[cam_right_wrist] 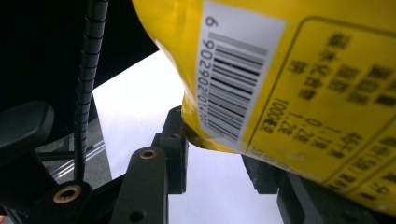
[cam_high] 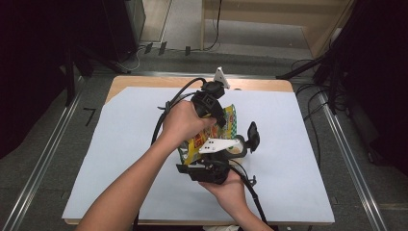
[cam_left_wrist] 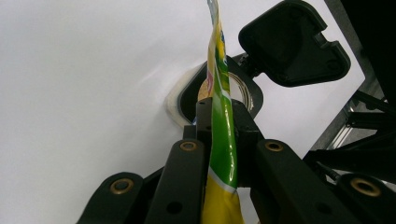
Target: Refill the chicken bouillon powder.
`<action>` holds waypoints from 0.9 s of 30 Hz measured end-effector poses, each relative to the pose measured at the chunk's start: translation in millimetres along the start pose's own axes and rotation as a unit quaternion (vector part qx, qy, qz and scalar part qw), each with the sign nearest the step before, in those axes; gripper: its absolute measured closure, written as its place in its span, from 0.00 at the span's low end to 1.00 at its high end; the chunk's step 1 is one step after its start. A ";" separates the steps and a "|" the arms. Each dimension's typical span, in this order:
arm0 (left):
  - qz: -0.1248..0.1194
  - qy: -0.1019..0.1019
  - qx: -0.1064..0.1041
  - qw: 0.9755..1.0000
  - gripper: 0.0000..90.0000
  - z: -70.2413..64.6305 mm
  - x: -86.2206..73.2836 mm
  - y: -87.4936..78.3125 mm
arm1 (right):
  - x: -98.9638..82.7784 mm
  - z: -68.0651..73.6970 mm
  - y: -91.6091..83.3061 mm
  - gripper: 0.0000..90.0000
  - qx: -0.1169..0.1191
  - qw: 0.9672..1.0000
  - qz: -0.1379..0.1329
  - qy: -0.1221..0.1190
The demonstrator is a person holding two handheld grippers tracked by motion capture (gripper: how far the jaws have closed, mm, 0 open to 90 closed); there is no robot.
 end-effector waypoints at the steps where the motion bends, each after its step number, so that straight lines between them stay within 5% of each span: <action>1: 0.000 -0.002 -0.001 1.000 0.96 -0.1 0.1 0.2 | 0.0 0.0 -0.1 0.73 0.000 1.000 0.000 0.000; 27: -0.001 -0.001 -0.004 1.000 0.96 -2.2 2.5 1.2 | 0.0 -0.8 -2.3 0.73 -0.002 1.000 0.000 0.003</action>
Point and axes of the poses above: each handheld gripper's, and its own axes: y roughly forward along the jaws, x roughly out of its top, z roughly to its left, the point moved 6 cm from there along y, roughly forward along the jaws, and after that the axes turned 3 degrees about -y, right-handed, at the moved point
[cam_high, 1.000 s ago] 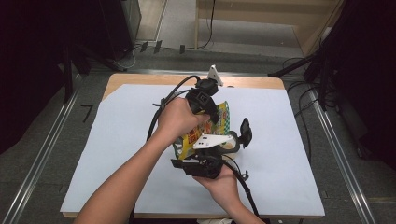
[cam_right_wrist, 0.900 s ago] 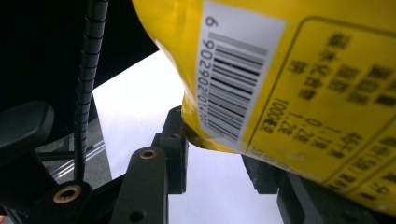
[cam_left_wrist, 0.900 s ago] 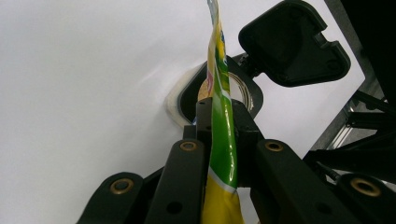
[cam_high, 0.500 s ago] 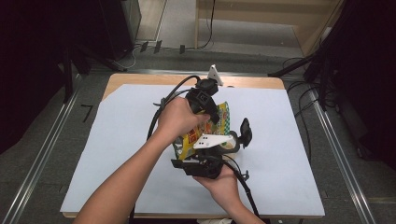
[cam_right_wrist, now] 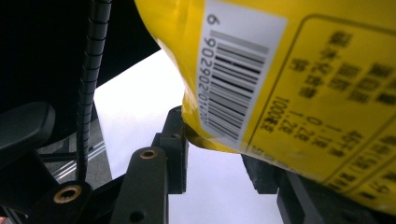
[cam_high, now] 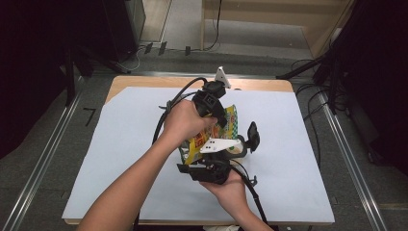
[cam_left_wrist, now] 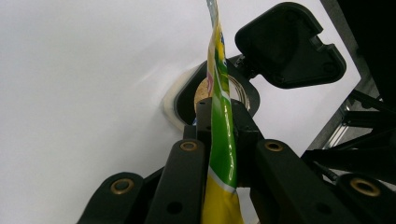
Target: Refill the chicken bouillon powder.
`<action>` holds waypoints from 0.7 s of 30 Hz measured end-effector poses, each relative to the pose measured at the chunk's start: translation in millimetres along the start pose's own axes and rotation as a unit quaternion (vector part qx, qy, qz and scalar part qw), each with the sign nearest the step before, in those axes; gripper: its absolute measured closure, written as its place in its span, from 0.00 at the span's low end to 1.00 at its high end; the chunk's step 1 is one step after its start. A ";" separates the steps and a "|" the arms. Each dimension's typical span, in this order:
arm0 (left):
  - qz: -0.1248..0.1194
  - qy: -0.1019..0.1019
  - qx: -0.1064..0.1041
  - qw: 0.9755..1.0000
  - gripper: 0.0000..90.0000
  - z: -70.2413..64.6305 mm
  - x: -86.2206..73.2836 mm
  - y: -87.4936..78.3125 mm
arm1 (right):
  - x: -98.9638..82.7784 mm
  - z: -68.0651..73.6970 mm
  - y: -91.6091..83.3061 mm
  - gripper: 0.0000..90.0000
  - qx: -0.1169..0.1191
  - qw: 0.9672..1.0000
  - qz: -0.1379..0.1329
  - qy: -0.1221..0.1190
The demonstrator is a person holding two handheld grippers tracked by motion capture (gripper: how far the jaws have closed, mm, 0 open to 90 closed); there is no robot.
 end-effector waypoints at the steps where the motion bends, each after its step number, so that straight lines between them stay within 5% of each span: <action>1: 0.001 0.000 0.000 1.000 0.96 -0.2 -0.1 -0.2 | 0.0 0.0 0.0 0.73 -0.001 1.000 0.000 0.000; 21: -0.001 0.005 0.001 1.000 0.96 -2.9 -0.1 -0.3 | -0.6 -0.4 -0.5 0.73 -0.006 1.000 -0.002 0.000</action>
Point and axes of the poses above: each handheld gripper's, and its own axes: y roughly forward along the jaws, x roughly out of its top, z roughly to its left, the point moved 6 cm from there along y, roughly forward along the jaws, and after that the axes turned 3 degrees about -y, right-handed, at the moved point
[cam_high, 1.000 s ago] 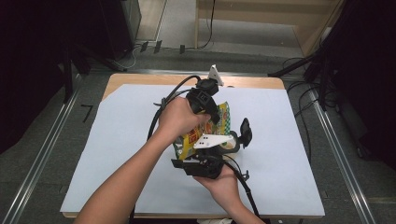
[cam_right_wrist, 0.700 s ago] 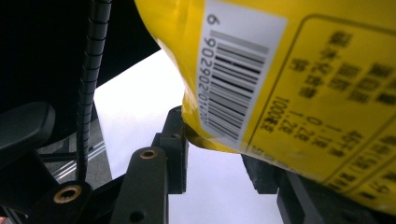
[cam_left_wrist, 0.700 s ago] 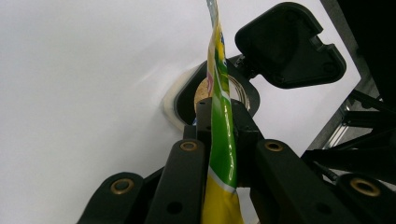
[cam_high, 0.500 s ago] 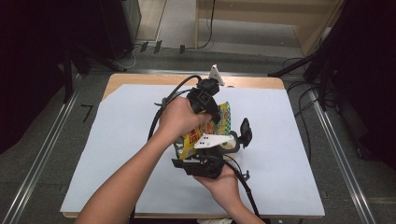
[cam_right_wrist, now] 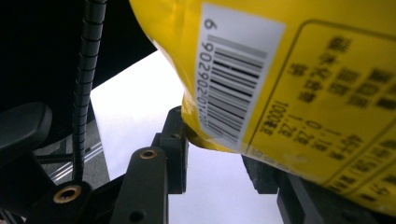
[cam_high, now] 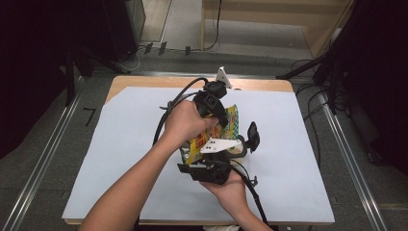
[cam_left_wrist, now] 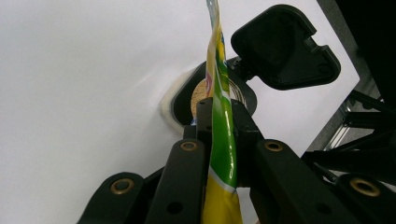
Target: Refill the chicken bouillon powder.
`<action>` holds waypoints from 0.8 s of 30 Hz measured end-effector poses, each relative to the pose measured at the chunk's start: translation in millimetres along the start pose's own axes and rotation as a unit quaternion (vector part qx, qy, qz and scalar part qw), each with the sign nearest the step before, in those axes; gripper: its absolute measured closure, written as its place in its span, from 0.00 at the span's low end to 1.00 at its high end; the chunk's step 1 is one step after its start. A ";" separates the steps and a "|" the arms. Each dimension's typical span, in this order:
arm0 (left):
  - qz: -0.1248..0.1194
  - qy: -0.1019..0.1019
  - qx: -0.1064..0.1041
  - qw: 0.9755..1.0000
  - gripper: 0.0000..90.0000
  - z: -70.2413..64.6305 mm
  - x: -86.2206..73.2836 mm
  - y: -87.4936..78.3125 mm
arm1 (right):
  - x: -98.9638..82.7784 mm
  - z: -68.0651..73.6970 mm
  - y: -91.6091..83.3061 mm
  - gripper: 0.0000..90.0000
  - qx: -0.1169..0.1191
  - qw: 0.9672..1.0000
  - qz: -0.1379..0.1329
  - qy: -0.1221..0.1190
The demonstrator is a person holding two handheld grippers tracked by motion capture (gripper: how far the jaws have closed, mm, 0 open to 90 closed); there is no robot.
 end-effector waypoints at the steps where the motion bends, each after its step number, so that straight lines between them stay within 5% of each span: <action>1: -0.001 0.000 -0.001 1.000 0.96 0.1 0.0 0.2 | -0.1 0.1 0.1 0.73 0.000 1.000 0.001 0.001; 24: -0.003 -0.002 0.001 1.000 0.96 0.0 1.5 -0.5 | 1.0 -1.1 -0.4 0.73 0.000 1.000 0.001 0.000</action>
Point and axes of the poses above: each handheld gripper's, and its own axes: y roughly forward along the jaws, x roughly out of its top, z roughly to its left, the point moved 6 cm from there along y, roughly forward along the jaws, and after that the axes turned 3 degrees about -y, right-handed, at the moved point
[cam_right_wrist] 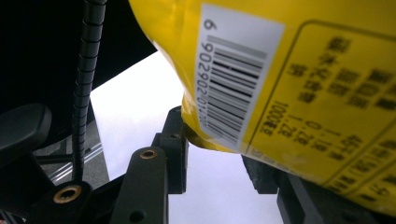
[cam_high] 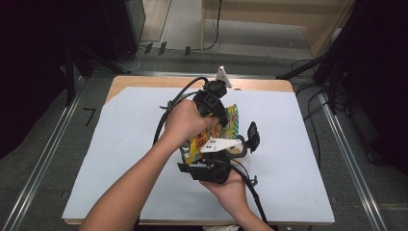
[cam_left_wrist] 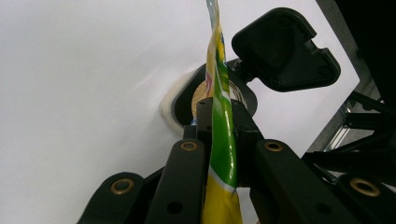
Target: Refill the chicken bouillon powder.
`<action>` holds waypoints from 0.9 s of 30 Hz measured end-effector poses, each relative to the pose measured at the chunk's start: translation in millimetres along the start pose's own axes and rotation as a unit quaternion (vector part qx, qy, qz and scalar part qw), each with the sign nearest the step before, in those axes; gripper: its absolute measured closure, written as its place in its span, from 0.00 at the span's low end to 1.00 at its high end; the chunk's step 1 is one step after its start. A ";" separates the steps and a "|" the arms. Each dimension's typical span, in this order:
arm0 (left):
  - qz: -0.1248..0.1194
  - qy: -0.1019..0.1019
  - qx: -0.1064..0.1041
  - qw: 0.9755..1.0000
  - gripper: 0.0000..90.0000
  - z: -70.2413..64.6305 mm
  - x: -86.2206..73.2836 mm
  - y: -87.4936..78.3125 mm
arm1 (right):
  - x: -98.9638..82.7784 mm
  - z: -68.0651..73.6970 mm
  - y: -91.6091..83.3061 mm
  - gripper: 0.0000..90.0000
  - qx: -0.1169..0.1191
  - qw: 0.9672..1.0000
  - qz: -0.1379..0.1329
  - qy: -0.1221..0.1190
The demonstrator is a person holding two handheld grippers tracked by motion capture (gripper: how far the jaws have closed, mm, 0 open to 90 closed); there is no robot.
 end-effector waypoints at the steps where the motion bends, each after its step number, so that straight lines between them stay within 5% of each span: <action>1: 0.000 0.001 0.000 1.000 0.96 0.0 0.0 0.4 | -0.1 0.0 0.0 0.73 0.001 1.000 0.000 0.000; 27: 0.002 0.003 0.001 1.000 0.96 -2.2 -1.0 2.8 | -2.5 -0.2 0.2 0.73 -0.002 1.000 -0.002 0.000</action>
Point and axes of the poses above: each handheld gripper's, and its own axes: y roughly forward along the jaws, x roughly out of its top, z roughly to its left, the point moved 6 cm from there along y, roughly forward along the jaws, and after that the axes turned 3 degrees about -y, right-handed, at the moved point
